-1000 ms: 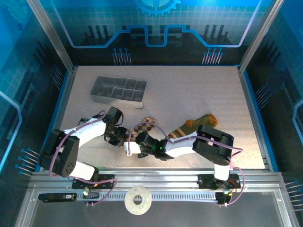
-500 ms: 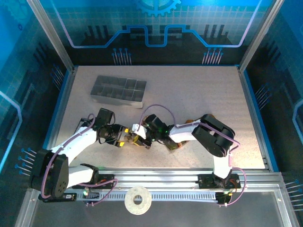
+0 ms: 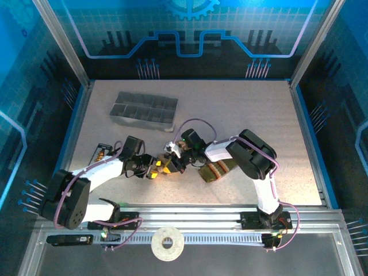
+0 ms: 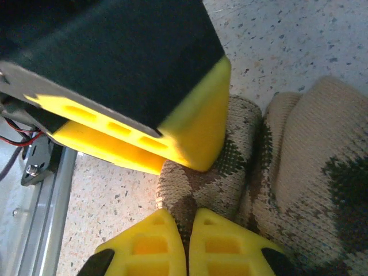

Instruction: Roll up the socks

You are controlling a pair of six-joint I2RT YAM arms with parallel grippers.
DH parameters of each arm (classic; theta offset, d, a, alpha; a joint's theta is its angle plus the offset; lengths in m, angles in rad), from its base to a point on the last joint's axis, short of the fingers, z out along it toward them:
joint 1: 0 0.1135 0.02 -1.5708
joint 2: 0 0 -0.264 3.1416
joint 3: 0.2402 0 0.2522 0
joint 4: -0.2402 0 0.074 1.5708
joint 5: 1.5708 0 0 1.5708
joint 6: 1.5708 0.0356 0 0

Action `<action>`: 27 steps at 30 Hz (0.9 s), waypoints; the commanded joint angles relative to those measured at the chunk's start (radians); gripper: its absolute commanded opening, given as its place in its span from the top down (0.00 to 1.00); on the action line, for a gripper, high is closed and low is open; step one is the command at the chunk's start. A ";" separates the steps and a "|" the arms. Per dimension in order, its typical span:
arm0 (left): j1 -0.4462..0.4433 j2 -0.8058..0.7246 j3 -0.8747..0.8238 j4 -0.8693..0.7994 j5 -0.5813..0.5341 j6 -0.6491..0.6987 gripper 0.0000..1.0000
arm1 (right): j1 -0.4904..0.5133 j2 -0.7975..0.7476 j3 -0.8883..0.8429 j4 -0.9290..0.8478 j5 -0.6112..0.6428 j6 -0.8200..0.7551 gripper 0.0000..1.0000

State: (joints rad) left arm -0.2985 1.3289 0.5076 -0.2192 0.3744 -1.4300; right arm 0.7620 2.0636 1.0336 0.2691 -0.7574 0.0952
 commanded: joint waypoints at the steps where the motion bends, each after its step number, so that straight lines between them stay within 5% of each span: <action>1: -0.019 0.065 -0.012 0.009 -0.016 0.038 0.64 | -0.008 0.082 -0.038 -0.228 0.071 0.034 1.00; 4: -0.035 0.110 0.005 -0.061 -0.037 0.061 0.75 | -0.009 0.061 -0.036 -0.236 0.096 0.016 0.97; 7: -0.047 0.120 0.019 -0.182 -0.056 0.065 0.88 | 0.003 -0.039 -0.093 -0.165 0.159 -0.030 0.81; 13: -0.071 0.087 0.066 -0.341 -0.113 0.033 0.97 | 0.144 -0.411 -0.369 0.169 0.585 -0.299 0.42; 20: -0.080 0.128 0.128 -0.383 -0.117 0.023 0.98 | 0.347 -0.480 -0.388 0.149 0.937 -0.522 0.37; 27: -0.080 0.166 0.158 -0.387 -0.105 0.034 0.98 | 0.432 -0.339 -0.282 0.168 1.030 -0.627 0.39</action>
State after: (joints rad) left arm -0.3698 1.4502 0.6785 -0.4892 0.3256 -1.3888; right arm 1.1763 1.6775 0.6968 0.4046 0.1783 -0.4461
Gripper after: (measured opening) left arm 0.102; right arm 0.617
